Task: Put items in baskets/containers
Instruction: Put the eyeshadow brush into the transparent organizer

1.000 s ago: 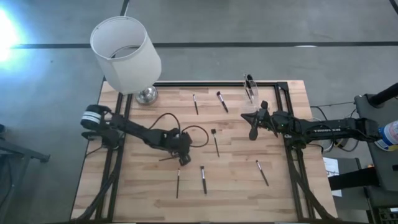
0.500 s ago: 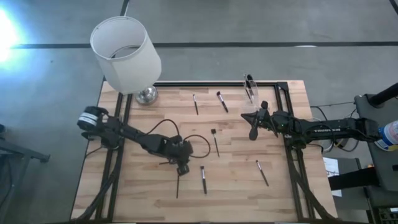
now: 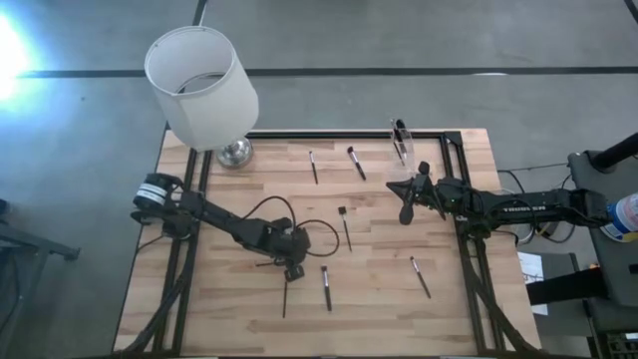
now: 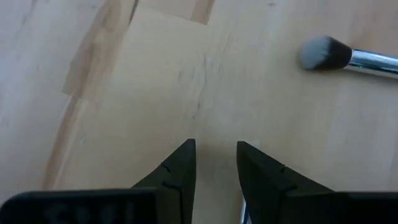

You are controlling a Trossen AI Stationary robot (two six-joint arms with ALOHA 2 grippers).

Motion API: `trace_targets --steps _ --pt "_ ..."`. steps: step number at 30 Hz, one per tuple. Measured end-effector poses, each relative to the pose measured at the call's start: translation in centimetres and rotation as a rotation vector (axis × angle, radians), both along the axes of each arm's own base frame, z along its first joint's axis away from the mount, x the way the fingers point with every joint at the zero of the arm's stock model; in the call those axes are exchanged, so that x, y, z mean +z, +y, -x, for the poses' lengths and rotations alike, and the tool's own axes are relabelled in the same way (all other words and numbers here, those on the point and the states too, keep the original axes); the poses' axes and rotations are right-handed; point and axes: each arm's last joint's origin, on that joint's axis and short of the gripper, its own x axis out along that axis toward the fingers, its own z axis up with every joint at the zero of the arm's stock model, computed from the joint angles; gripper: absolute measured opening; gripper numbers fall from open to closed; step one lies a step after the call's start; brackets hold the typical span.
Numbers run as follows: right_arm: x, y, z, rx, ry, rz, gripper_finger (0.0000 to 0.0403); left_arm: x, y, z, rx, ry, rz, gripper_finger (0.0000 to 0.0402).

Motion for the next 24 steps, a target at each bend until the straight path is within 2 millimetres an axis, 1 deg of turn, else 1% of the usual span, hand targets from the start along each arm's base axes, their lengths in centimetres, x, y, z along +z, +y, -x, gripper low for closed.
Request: trace_targets --steps 7,15,24 --pt "0.0 0.0 0.0 0.0 0.0 0.0 0.0008 0.2 -0.4 -0.2 -0.041 -0.017 0.046 0.0108" --pt "0.0 0.0 0.0 0.0 0.001 0.0 0.0008 1.7 -1.9 -0.8 -0.101 -0.036 0.048 0.0108" --pt "0.0 0.0 0.0 -0.001 0.001 0.0 0.0008 0.9 -1.7 -0.3 -0.062 -0.002 0.01 0.0108"
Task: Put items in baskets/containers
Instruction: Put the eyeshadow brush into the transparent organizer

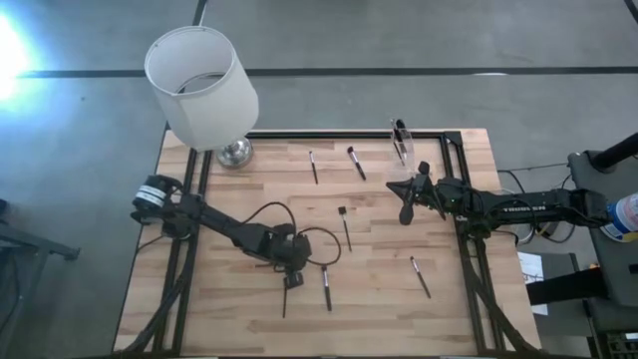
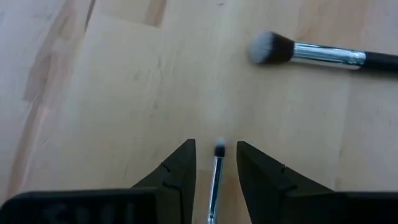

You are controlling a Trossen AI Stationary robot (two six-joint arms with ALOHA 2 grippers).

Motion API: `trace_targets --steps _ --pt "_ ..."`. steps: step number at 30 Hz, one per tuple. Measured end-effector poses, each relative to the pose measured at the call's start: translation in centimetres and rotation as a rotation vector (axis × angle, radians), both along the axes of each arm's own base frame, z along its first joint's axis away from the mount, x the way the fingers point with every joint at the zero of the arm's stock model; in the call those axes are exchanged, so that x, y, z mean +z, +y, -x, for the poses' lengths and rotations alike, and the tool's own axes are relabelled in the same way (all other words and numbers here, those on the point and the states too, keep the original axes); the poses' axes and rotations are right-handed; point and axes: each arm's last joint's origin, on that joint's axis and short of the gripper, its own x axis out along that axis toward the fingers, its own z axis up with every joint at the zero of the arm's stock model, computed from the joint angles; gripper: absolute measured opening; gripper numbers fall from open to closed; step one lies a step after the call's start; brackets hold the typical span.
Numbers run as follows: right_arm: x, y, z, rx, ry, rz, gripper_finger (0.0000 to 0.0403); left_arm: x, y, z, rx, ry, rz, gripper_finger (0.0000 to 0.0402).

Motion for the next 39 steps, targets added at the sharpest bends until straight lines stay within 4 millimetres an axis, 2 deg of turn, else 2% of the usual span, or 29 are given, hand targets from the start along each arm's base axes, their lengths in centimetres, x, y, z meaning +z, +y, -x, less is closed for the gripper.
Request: trace_targets --steps 12,15,19,26,32,35,39 --pt "0.0 0.0 0.0 0.0 0.0 0.0 0.0008 -1.6 -0.1 -0.5 -0.009 0.029 -0.02 0.0104" --pt "0.0 0.0 0.0 0.0 0.001 0.0 0.0008 -1.7 -0.1 -0.4 -0.001 0.034 -0.021 0.0077" --pt "0.0 0.0 0.0 -0.001 0.0 -0.003 0.0008 -1.7 0.0 -0.3 0.016 0.05 -0.026 0.0015" --pt "0.0 0.0 0.0 0.001 0.002 0.0 0.0008 -0.6 0.2 0.2 0.034 0.053 -0.046 0.0002" --pt "-0.2 0.0 0.0 0.006 0.015 0.015 0.0008 2.6 0.9 0.9 0.121 -0.136 -0.145 0.0" --pt "-0.3 0.0 0.1 0.006 0.01 0.017 0.0008 3.0 1.2 1.2 0.13 -0.252 -0.175 0.0" --pt "-0.5 0.3 0.2 0.071 -0.065 0.023 0.0008 3.8 1.7 1.0 0.106 -0.5 -0.181 0.0"
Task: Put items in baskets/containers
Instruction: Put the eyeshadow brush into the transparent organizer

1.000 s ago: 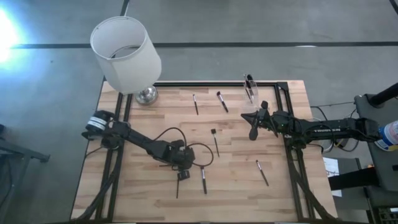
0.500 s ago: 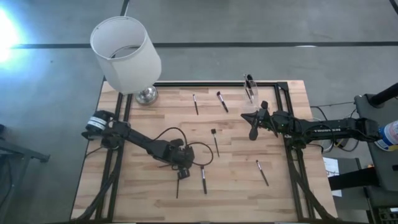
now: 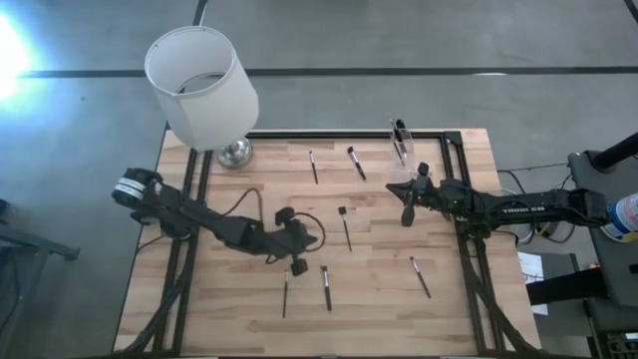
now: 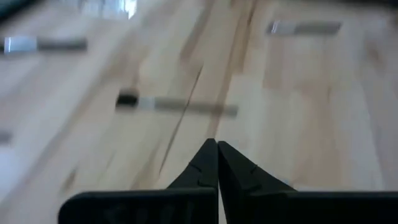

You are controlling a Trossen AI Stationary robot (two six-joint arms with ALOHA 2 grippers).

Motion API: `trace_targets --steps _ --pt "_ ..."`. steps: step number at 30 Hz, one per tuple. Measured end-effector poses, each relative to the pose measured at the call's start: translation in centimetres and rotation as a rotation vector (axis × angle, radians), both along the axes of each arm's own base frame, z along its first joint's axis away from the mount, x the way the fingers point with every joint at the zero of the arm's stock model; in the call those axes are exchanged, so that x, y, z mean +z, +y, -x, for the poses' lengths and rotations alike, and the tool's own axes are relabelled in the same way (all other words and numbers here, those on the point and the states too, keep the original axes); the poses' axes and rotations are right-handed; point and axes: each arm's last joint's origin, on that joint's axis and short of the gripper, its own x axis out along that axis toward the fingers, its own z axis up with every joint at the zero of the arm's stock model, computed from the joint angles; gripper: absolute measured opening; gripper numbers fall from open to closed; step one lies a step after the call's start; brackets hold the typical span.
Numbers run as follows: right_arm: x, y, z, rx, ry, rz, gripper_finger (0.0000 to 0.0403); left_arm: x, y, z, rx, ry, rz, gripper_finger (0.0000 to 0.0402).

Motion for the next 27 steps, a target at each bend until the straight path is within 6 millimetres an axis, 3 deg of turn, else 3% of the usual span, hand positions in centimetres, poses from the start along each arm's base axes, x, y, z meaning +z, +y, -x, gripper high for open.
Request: trace_targets --steps 6,13,27 --pt "0.0 0.5 -0.3 0.169 -0.144 -0.003 0.0008 1.0 1.4 -0.1 -0.07 -0.334 -0.053 0.0" --pt "-0.2 0.6 -2.4 0.242 -0.12 -0.033 0.0018 2.5 3.0 -0.2 -0.1 -0.534 -0.104 0.0" --pt "1.3 2.7 -11.3 0.4 -0.124 -0.001 0.0162 3.8 3.9 -0.7 -0.099 -0.612 -0.145 0.0"
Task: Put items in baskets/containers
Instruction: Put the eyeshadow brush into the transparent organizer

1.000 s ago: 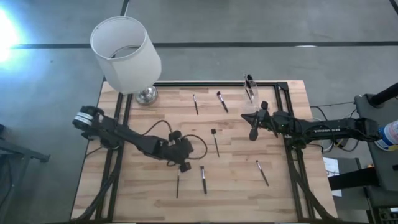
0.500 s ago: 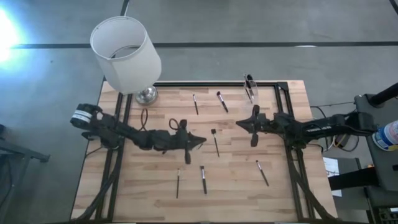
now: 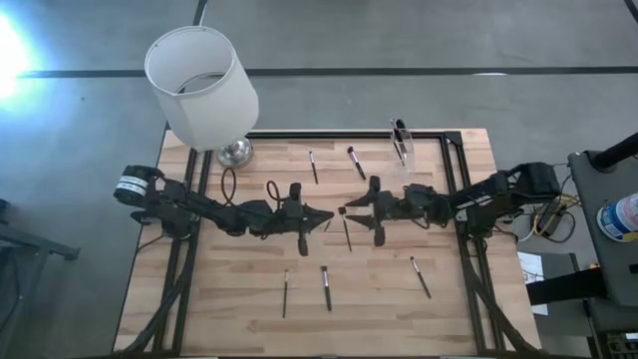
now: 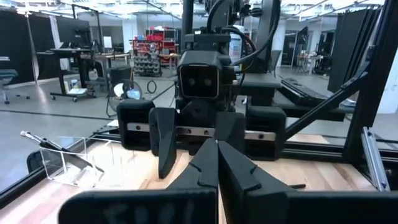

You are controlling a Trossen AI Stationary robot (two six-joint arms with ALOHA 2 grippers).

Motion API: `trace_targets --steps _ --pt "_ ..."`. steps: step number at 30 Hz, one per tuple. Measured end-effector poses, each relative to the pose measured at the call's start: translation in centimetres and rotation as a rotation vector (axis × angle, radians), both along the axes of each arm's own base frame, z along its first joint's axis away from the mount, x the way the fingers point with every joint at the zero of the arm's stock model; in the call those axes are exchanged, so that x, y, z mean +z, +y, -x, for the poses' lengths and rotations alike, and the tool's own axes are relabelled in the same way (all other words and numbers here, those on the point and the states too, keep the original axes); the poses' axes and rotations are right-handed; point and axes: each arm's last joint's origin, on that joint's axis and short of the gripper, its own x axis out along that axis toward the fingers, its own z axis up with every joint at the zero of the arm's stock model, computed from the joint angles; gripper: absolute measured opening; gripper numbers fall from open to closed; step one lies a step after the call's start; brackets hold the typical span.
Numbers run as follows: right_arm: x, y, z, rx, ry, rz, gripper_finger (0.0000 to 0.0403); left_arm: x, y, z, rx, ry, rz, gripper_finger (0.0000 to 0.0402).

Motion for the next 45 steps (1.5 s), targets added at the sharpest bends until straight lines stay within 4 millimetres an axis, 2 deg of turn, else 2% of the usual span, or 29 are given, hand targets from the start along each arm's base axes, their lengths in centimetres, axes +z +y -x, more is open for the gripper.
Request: trace_targets --steps 4,8,14,18,21,25,31,36,41,45 --pt "0.2 0.3 -1.7 0.028 -0.005 0.024 0.018 -0.1 0.0 0.0 0.0 0.003 -0.003 0.0" --pt "0.4 0.6 -2.9 0.094 -0.011 0.023 0.0182 -0.1 0.0 0.0 0.001 0.003 -0.007 0.0" --pt "0.7 0.6 -4.4 0.091 -0.023 0.028 0.0178 -0.1 0.0 0.0 0.001 0.004 -0.008 0.0" --pt "0.7 0.7 -5.0 0.094 -0.019 0.025 0.0151 -0.1 0.0 0.1 0.001 0.005 -0.009 0.0" --pt "0.7 0.6 -5.0 0.085 -0.016 0.024 0.0106 -0.2 0.0 0.1 0.002 0.005 -0.009 0.0" --pt "0.7 0.6 -4.5 0.083 -0.019 0.041 0.0027 -0.2 0.1 0.1 0.013 0.006 -0.015 0.0" --pt "0.8 0.5 -3.2 0.059 -0.018 0.043 0.0017 0.8 0.2 0.7 0.038 -0.021 0.016 0.0007" --pt "1.6 0.0 -1.2 -0.032 0.003 0.075 0.0015 1.3 0.5 2.1 0.055 -0.018 0.023 0.0026" --pt "3.3 -2.3 1.7 -0.244 0.085 0.123 0.0014 0.7 0.7 4.2 0.043 0.001 -0.022 0.0032" --pt "4.8 -5.7 4.5 -0.513 0.166 0.147 0.0014 0.2 1.0 5.7 0.039 0.003 -0.024 0.0032"
